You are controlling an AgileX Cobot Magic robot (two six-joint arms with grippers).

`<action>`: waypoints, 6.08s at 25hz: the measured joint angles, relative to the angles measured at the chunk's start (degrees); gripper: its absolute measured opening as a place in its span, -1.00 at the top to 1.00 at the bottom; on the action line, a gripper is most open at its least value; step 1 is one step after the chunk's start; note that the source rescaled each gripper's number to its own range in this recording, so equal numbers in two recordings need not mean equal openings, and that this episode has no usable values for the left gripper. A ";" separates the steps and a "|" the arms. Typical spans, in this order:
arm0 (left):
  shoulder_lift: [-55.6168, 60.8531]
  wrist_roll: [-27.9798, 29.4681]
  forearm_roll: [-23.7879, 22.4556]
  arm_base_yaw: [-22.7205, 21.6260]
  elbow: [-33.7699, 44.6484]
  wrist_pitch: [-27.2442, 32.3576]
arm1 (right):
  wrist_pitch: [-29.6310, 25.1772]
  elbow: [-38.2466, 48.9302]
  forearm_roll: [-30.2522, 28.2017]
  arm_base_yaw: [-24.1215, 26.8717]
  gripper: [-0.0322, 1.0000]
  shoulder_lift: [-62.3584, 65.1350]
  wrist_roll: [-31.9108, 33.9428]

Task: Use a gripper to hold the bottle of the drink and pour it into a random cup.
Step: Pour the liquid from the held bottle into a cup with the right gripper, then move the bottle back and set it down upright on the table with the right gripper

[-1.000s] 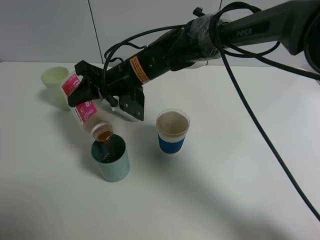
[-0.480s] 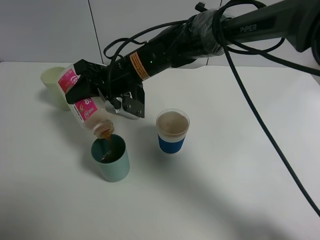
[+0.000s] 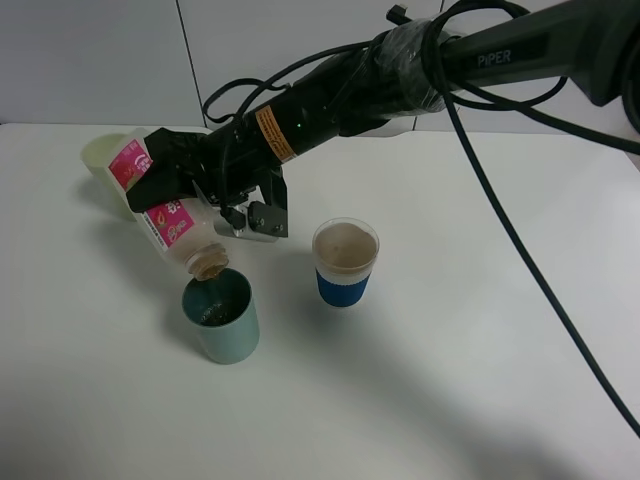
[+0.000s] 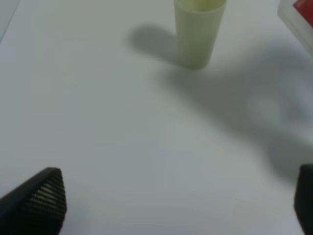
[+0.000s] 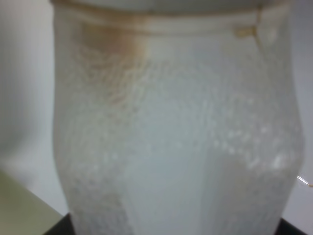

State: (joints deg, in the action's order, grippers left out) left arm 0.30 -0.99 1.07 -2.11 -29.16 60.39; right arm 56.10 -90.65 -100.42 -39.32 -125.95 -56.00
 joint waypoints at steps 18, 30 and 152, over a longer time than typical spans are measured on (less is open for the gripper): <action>0.00 0.00 0.00 0.00 0.00 0.00 | 1.48 0.00 0.38 -0.57 0.94 0.11 -6.00; 0.00 0.00 0.00 0.00 0.00 0.00 | 2.33 0.00 0.43 -0.61 0.94 0.94 -11.49; 0.00 0.00 -0.01 0.00 0.00 0.00 | -23.78 5.95 3.96 19.38 0.94 -3.50 124.06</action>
State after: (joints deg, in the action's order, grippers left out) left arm 0.30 -0.99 1.06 -2.11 -29.16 60.39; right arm 32.32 -84.70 -96.46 -19.94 -129.44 68.05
